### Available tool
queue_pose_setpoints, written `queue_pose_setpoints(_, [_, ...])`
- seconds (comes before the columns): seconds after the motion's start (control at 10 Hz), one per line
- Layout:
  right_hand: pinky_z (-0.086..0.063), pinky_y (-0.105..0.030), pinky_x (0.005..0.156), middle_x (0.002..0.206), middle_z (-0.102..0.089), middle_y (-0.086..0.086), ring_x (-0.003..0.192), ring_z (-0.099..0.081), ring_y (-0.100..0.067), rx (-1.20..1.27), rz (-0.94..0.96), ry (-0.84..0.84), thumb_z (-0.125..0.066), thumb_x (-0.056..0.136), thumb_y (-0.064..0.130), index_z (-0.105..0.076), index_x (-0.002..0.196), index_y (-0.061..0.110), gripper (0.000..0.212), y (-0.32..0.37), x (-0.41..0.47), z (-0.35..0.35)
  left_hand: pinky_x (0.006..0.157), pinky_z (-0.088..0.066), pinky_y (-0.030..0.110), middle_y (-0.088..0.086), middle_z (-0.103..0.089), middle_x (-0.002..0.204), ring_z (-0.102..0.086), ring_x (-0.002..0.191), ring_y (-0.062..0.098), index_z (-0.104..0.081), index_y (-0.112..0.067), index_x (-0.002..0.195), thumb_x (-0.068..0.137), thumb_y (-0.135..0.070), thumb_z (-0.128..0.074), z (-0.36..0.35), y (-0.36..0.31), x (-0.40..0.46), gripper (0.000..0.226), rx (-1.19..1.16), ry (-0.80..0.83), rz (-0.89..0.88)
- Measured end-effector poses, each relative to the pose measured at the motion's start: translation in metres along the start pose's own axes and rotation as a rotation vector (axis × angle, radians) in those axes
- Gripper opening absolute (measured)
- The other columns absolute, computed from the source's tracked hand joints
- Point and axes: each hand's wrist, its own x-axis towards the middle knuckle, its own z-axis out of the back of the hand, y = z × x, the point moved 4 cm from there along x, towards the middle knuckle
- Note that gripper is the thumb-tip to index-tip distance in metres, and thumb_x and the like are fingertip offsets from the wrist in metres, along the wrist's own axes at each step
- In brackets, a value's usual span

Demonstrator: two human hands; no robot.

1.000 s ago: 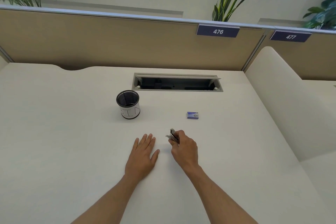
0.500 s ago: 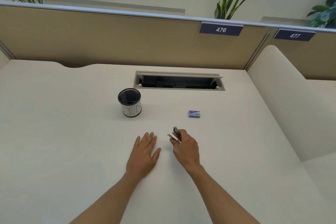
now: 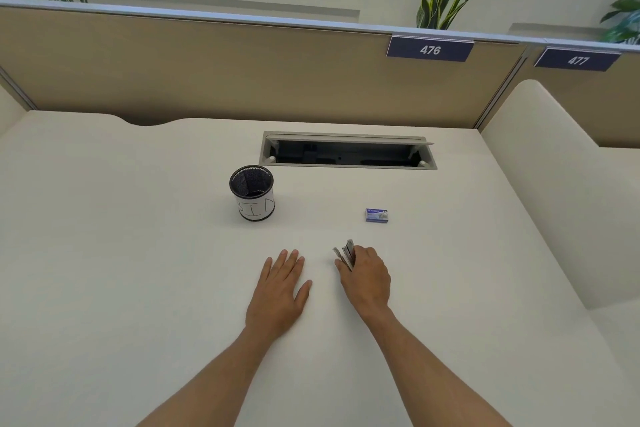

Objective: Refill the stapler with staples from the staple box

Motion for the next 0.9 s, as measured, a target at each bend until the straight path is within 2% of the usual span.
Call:
queue_pose_setpoints(0.3, [-0.048,-0.037,0.075,0.108,-0.06,-0.009,0.099,-0.06,-0.029,-0.052,-0.086,-0.004,-0.054,0.091,0.048,-0.055,0.112,0.01,0.043,0.005,0.008,-0.013,0.119,-0.005,0.037,0.0,-0.033,0.155,-0.018,0.146,0.016,-0.036,-0.016,0.146,0.098,-0.043,-0.038,0.003,-0.001,-0.001,0.055,-0.031,-0.009,0.001])
queue_pose_setpoints(0.4, [-0.048,-0.038,0.073,0.111,-0.059,-0.01,0.096,-0.062,-0.031,-0.035,-0.104,0.002,-0.055,0.09,0.049,-0.051,0.117,0.01,0.048,0.005,0.009,-0.015,0.118,-0.007,0.039,0.001,-0.035,0.154,-0.021,0.146,0.017,-0.037,-0.015,0.145,0.097,-0.043,-0.037,0.003,0.0,0.0,0.055,-0.016,-0.015,-0.007])
queue_pose_setpoints(0.6, [-0.049,-0.039,0.07,0.106,-0.061,-0.011,0.087,-0.064,-0.035,0.001,-0.076,-0.026,-0.052,0.089,0.034,-0.05,0.12,0.012,0.039,0.004,0.004,-0.014,0.118,-0.009,0.039,0.001,-0.036,0.154,-0.023,0.145,0.018,-0.039,-0.014,0.144,0.097,-0.045,-0.033,0.004,-0.002,0.0,0.056,-0.001,-0.014,-0.003])
queue_pose_setpoints(0.7, [-0.051,-0.039,0.072,0.106,-0.061,-0.01,0.088,-0.063,-0.034,0.016,-0.057,0.007,-0.05,0.089,0.031,-0.048,0.122,0.013,0.037,0.004,0.003,-0.012,0.119,-0.007,0.038,0.001,-0.034,0.154,-0.022,0.146,0.018,-0.037,-0.015,0.145,0.097,-0.043,-0.036,0.005,-0.003,-0.001,0.055,-0.007,-0.005,0.006])
queue_pose_setpoints(0.8, [-0.051,-0.039,0.074,0.11,-0.061,-0.01,0.092,-0.063,-0.034,-0.008,-0.013,0.019,-0.049,0.092,0.035,-0.045,0.127,0.014,0.04,0.002,0.004,-0.012,0.119,-0.006,0.038,0.001,-0.034,0.154,-0.021,0.146,0.018,-0.037,-0.014,0.145,0.098,-0.041,-0.04,0.002,0.0,-0.001,0.054,-0.036,-0.024,-0.001])
queue_pose_setpoints(0.9, [-0.05,-0.039,0.074,0.112,-0.061,-0.009,0.096,-0.063,-0.033,0.0,-0.028,0.013,-0.048,0.093,0.049,-0.042,0.13,0.014,0.051,-0.001,0.004,-0.012,0.119,-0.004,0.037,0.001,-0.032,0.155,-0.019,0.146,0.017,-0.036,-0.015,0.146,0.098,-0.041,-0.04,0.002,0.0,-0.001,0.054,-0.043,-0.014,0.011])
